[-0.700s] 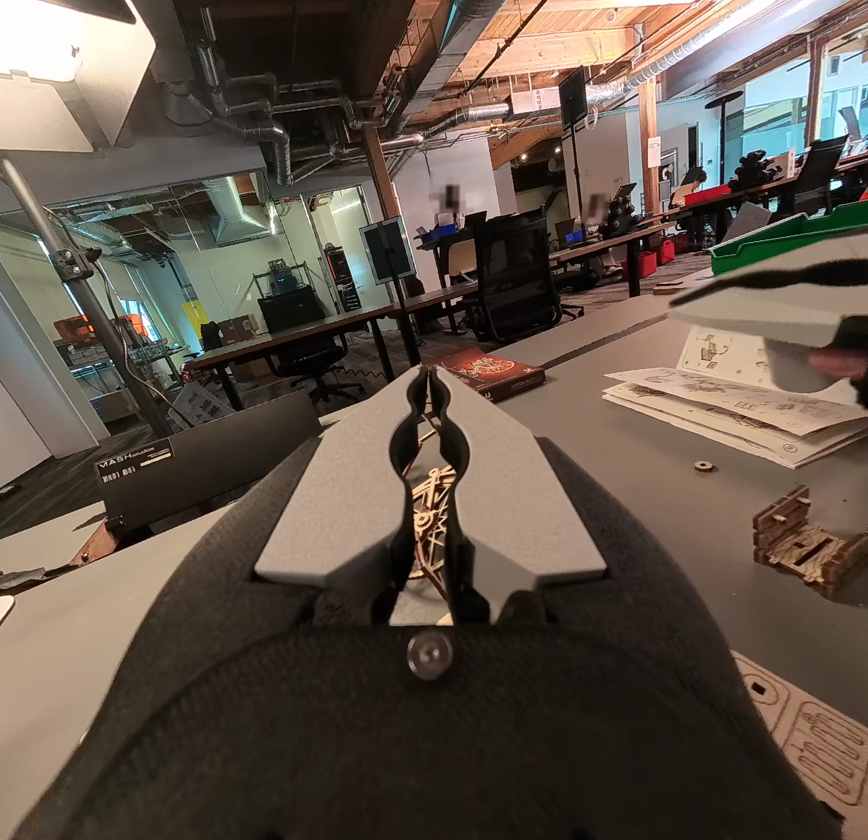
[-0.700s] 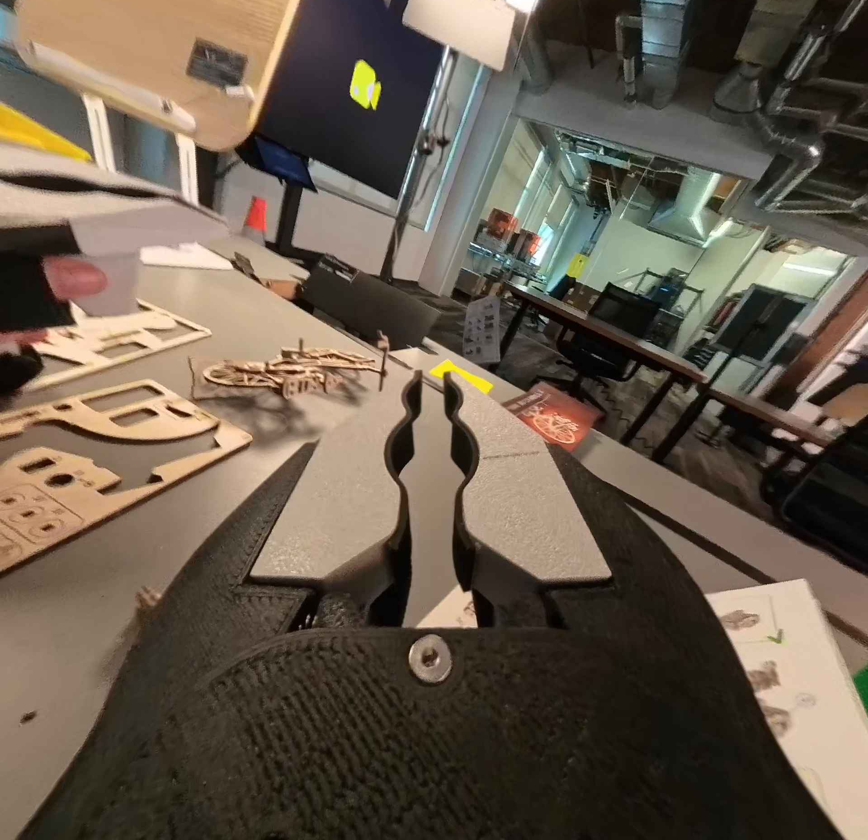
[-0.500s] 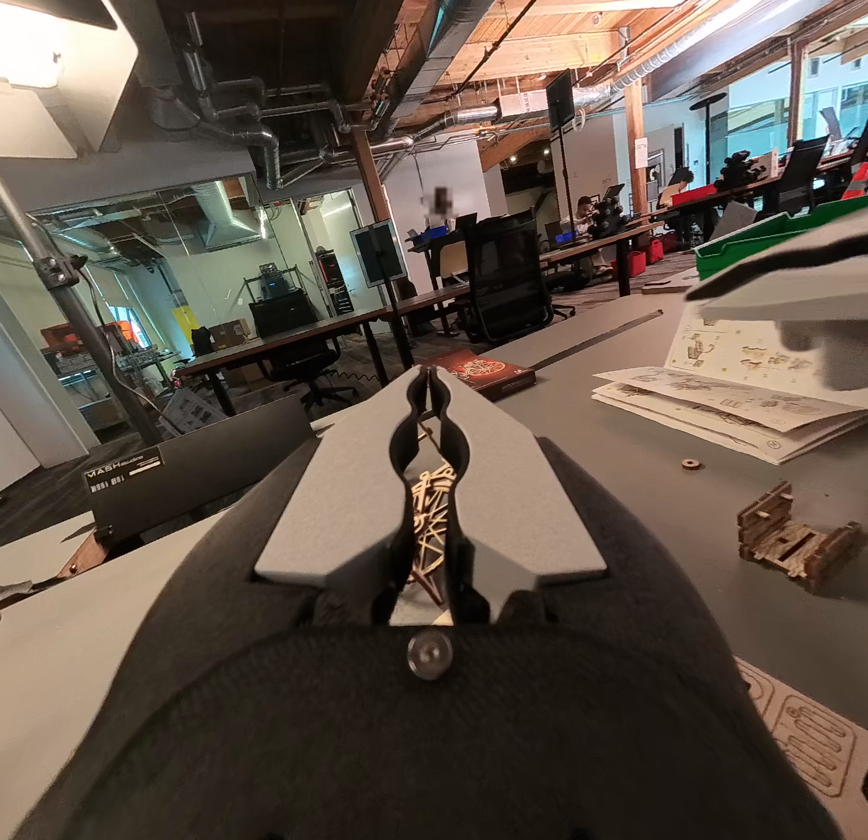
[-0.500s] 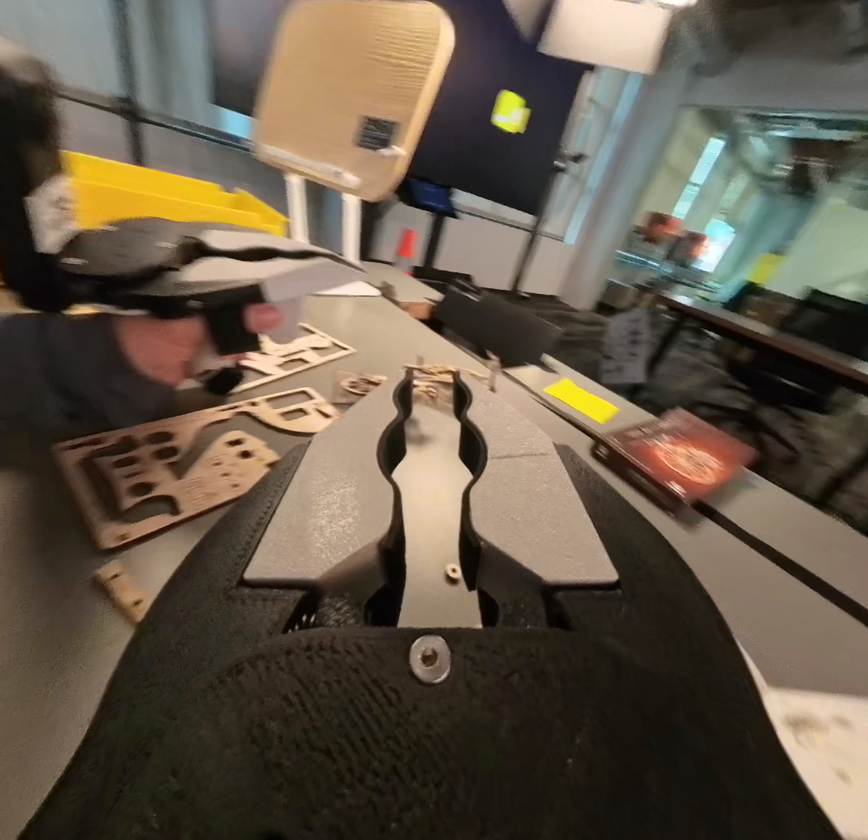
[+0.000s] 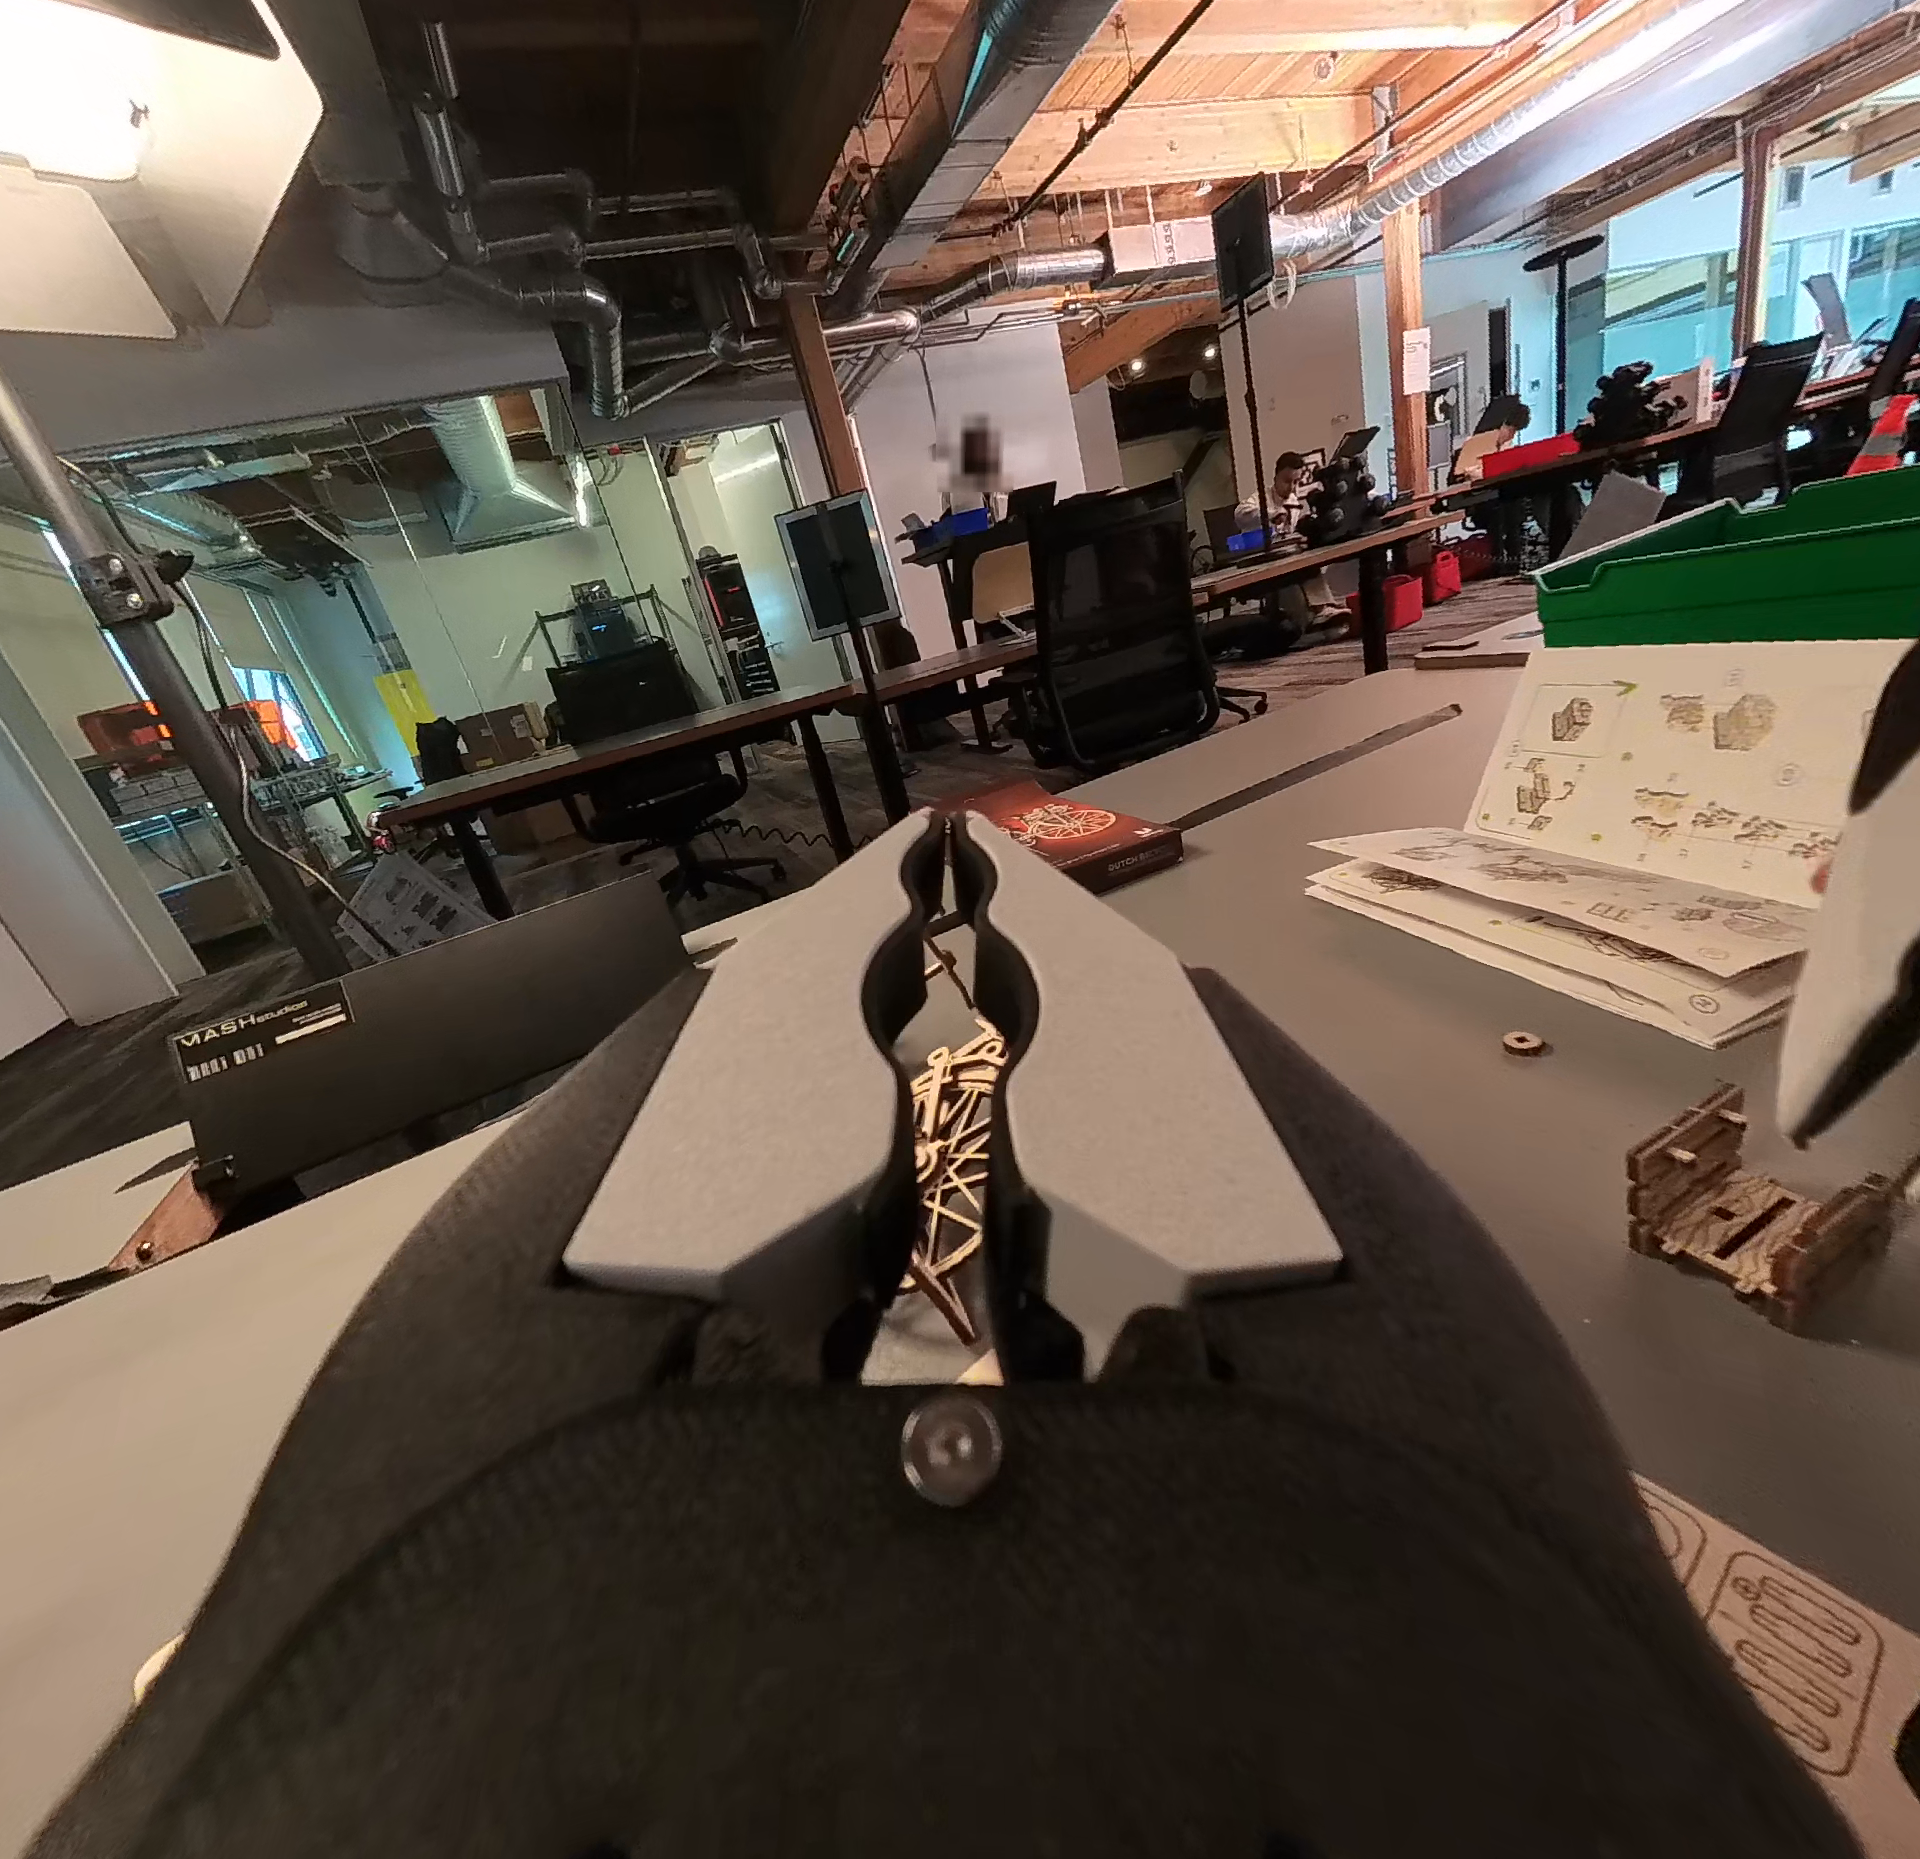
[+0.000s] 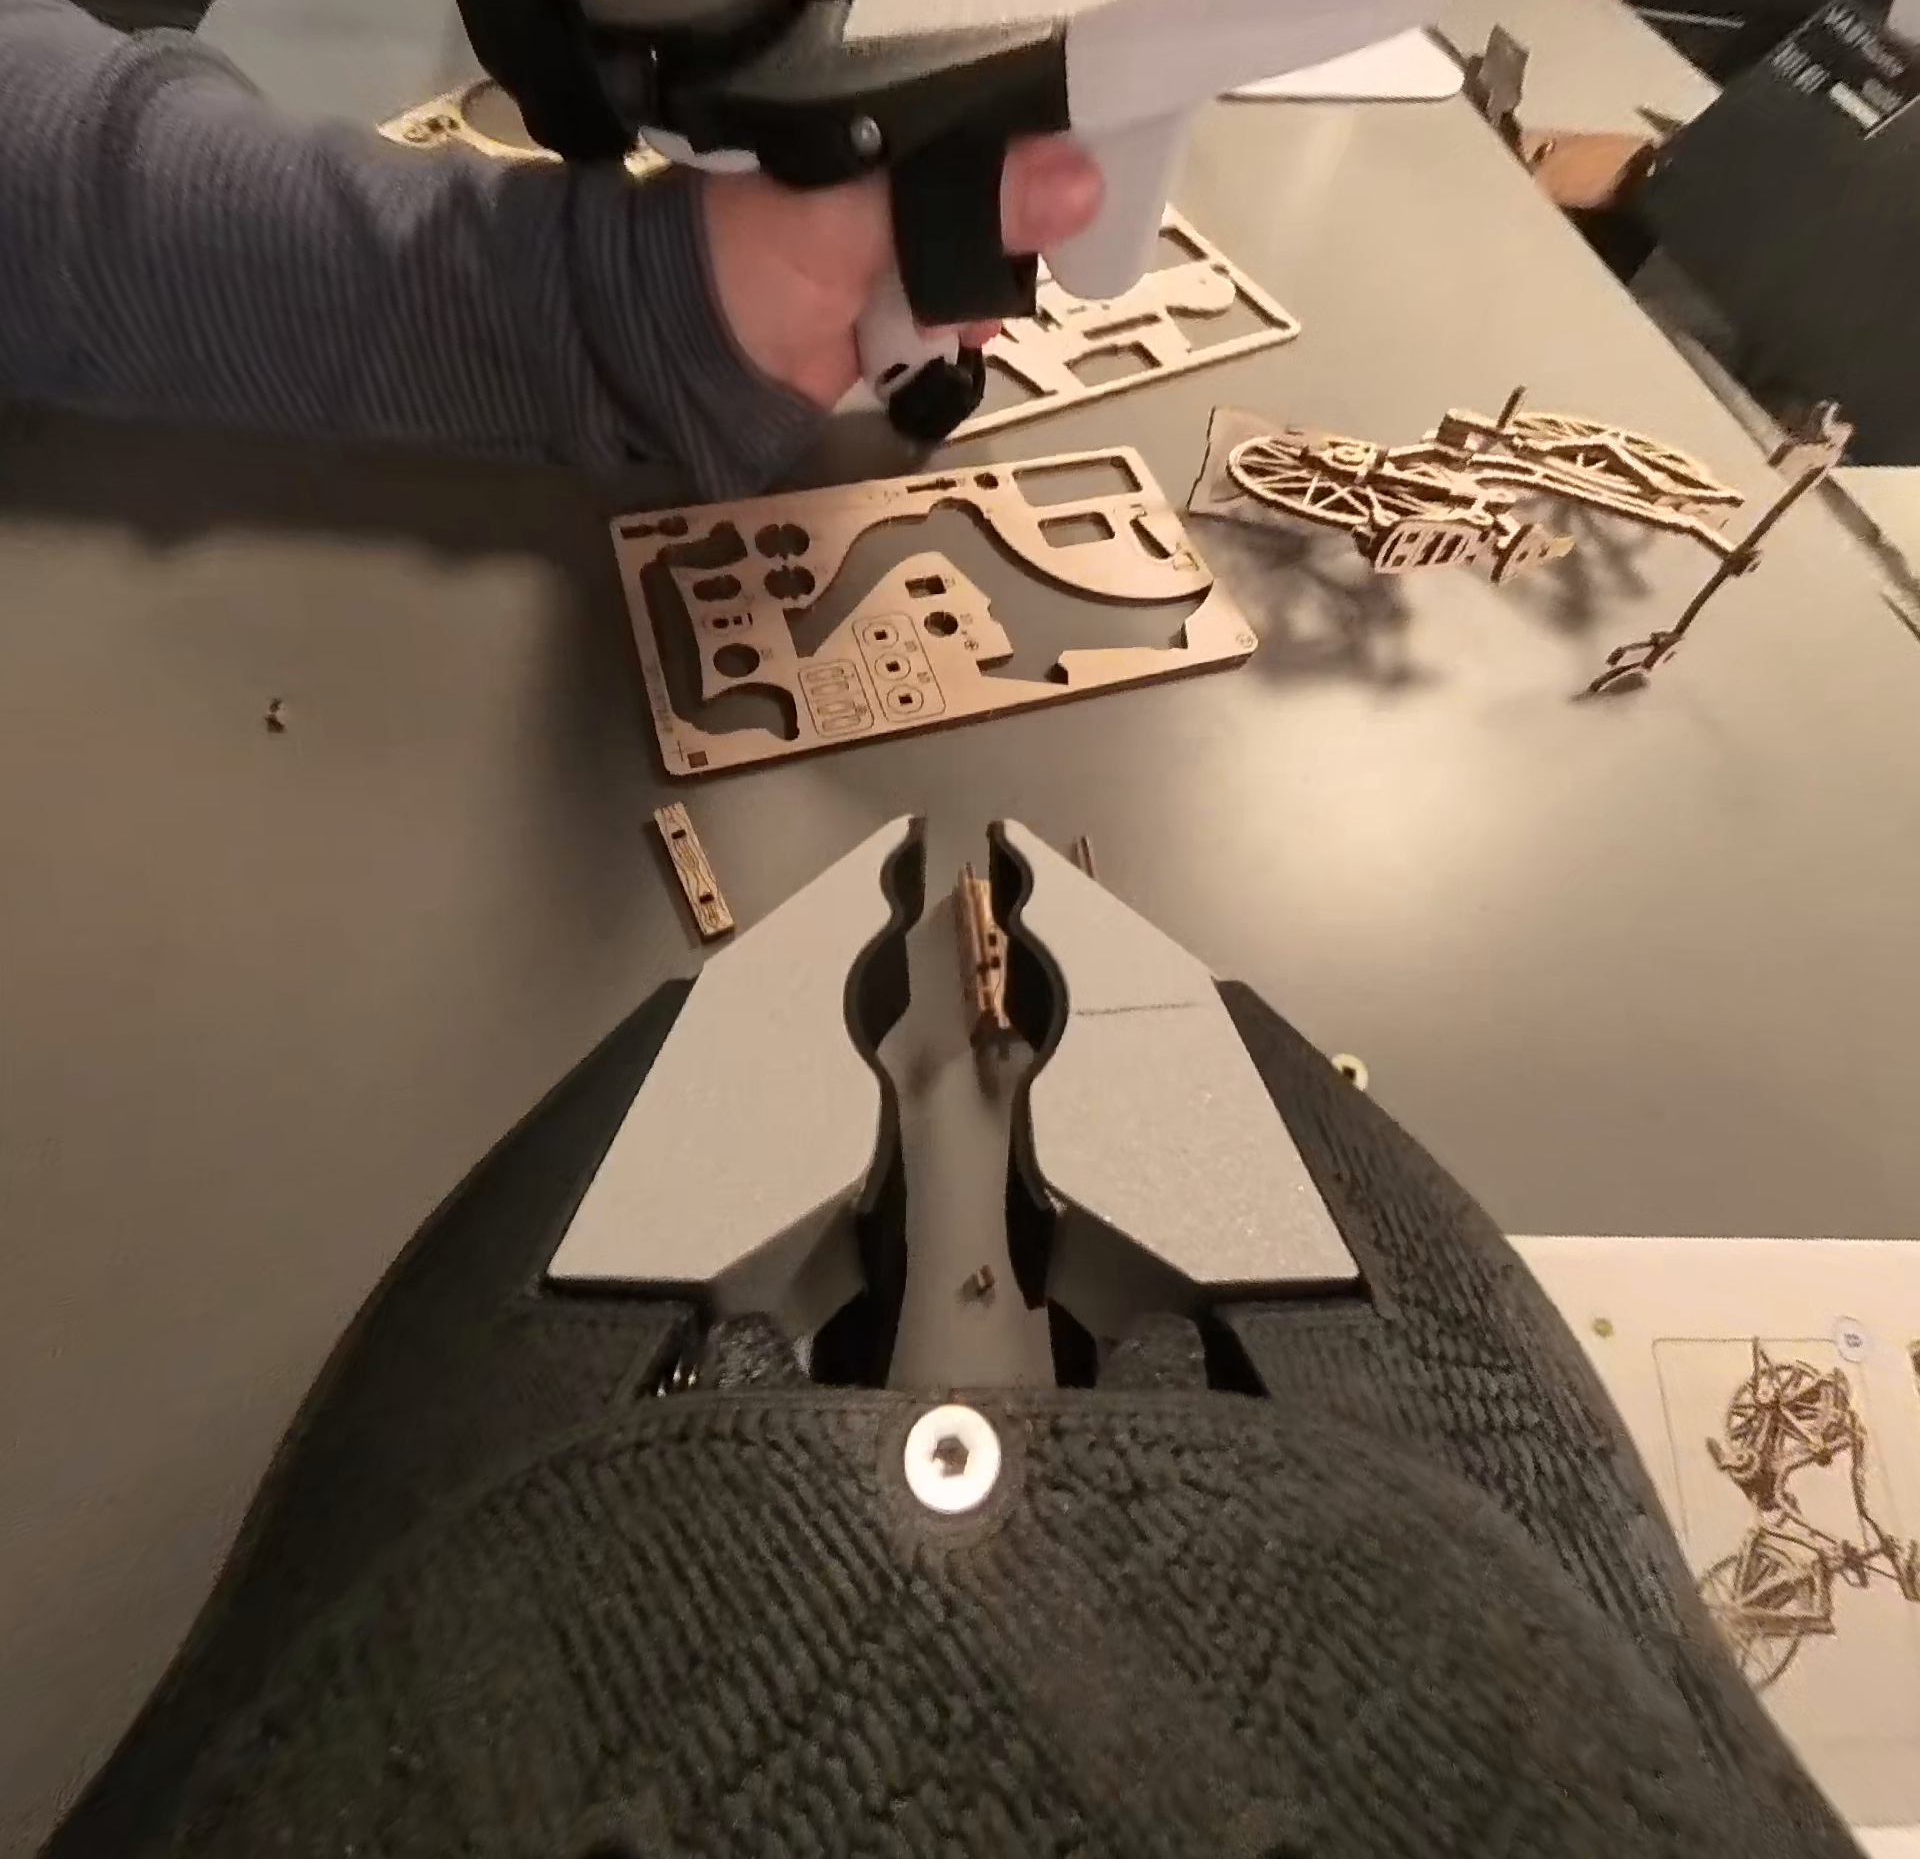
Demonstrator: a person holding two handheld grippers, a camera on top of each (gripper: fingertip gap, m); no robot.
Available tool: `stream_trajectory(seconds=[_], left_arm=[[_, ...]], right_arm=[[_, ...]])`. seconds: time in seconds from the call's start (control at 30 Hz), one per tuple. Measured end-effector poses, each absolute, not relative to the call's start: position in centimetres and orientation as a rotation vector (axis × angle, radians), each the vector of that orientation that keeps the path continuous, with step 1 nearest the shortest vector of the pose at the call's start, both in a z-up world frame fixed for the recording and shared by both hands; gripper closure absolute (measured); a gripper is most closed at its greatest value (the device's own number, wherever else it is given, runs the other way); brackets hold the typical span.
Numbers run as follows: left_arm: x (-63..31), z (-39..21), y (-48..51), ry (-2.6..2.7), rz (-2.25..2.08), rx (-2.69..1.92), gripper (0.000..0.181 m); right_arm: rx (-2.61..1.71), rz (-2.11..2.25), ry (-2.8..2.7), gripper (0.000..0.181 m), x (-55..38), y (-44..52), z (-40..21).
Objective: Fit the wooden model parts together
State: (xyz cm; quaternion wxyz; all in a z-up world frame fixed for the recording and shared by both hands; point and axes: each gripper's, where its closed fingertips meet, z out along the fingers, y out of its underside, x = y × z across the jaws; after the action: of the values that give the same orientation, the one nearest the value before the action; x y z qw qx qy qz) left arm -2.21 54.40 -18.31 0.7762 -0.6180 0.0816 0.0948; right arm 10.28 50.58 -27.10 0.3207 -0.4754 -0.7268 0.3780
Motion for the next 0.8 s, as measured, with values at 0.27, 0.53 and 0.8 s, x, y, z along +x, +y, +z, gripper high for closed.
stream_trajectory(seconds=[0.27, 0.53, 0.8], left_arm=[[-2.3, -18.3, 54.4, 0.173, 0.203, -1.339, 0.181], [-2.2, -18.3, 54.4, 0.176, 0.205, -1.339, 0.181], [-2.2, -18.3, 54.4, 0.179, 0.207, -1.337, 0.181]], right_arm=[[-1.298, 0.854, -1.981, 0.174, 11.0, 51.5, -29.1], [-1.317, 0.84, -2.023, 0.18, 11.0, 51.2, -29.8], [-1.435, 1.285, -1.923, 0.18, 11.0, 49.0, -27.5]])
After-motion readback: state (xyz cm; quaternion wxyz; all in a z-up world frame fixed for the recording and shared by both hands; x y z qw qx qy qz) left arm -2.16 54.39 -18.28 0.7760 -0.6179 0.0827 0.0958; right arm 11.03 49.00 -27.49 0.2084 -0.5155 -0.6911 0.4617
